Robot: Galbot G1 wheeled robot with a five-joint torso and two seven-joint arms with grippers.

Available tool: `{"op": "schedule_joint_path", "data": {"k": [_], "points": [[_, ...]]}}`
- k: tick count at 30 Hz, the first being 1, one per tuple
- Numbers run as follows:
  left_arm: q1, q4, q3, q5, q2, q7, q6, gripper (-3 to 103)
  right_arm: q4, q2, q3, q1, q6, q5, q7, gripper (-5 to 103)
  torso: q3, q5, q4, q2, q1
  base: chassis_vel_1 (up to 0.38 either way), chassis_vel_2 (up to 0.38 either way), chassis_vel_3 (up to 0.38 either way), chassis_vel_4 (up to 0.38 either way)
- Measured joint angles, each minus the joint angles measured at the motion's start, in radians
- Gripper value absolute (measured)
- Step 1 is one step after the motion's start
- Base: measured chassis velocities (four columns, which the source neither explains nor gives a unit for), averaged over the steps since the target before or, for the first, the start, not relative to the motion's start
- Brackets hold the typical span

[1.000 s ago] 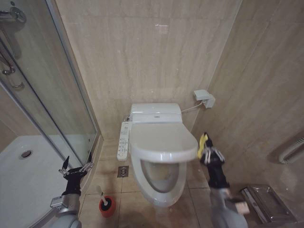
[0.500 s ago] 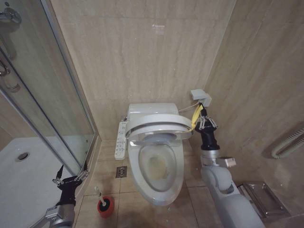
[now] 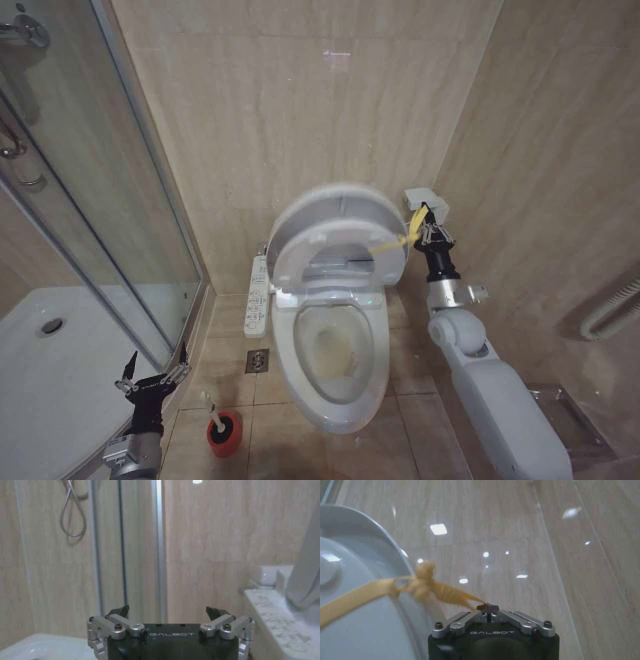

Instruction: Open the toilet lid, clean the toilet bowl with a toilet brush, close the toilet lid, and flush.

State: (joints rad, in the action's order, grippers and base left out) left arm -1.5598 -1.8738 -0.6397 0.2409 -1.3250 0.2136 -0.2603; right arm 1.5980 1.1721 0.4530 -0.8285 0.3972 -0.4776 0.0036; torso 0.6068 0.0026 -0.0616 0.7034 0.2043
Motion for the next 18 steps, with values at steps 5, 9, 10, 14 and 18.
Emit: {"op": "schedule_joint_path", "data": {"k": [5, 9, 10, 14, 18], "points": [[0.008, 0.015, -0.002, 0.002, 0.005, 0.0, -0.004, 100, -0.088, -0.011, -0.013, 0.077, 0.006, -0.002, -0.015, 0, -0.001, -0.0017, -0.0012, 0.0, 0.0, -0.008, 0.024, 0.023, -0.001], [0.018, 0.024, 0.003, 0.003, 0.006, 0.001, -0.004, 100, -0.142, -0.017, -0.034, 0.132, 0.008, -0.009, -0.022, 0, -0.001, -0.0029, -0.0025, 0.001, -0.001, 0.0, 0.0, 0.0, 0.0], [0.021, 0.026, 0.004, 0.004, 0.007, 0.001, -0.004, 100, -0.162, -0.019, -0.042, 0.149, 0.009, -0.013, -0.025, 0, -0.001, -0.0025, -0.0023, 0.001, -0.001, 0.0, 0.0, 0.0, 0.0], [0.027, 0.029, 0.004, 0.008, 0.012, 0.001, -0.004, 100, -0.234, -0.031, -0.077, 0.21, 0.01, -0.038, -0.043, 0, -0.001, -0.0028, -0.0023, 0.001, -0.001, 0.0, 0.0, 0.0, 0.0], [0.029, 0.032, 0.001, 0.015, 0.017, 0.001, -0.004, 100, -0.299, -0.041, -0.104, 0.253, 0.011, -0.043, -0.066, 0, -0.001, -0.0025, -0.0022, 0.001, -0.001, 0.0, 0.0, 0.0, 0.0]]}}
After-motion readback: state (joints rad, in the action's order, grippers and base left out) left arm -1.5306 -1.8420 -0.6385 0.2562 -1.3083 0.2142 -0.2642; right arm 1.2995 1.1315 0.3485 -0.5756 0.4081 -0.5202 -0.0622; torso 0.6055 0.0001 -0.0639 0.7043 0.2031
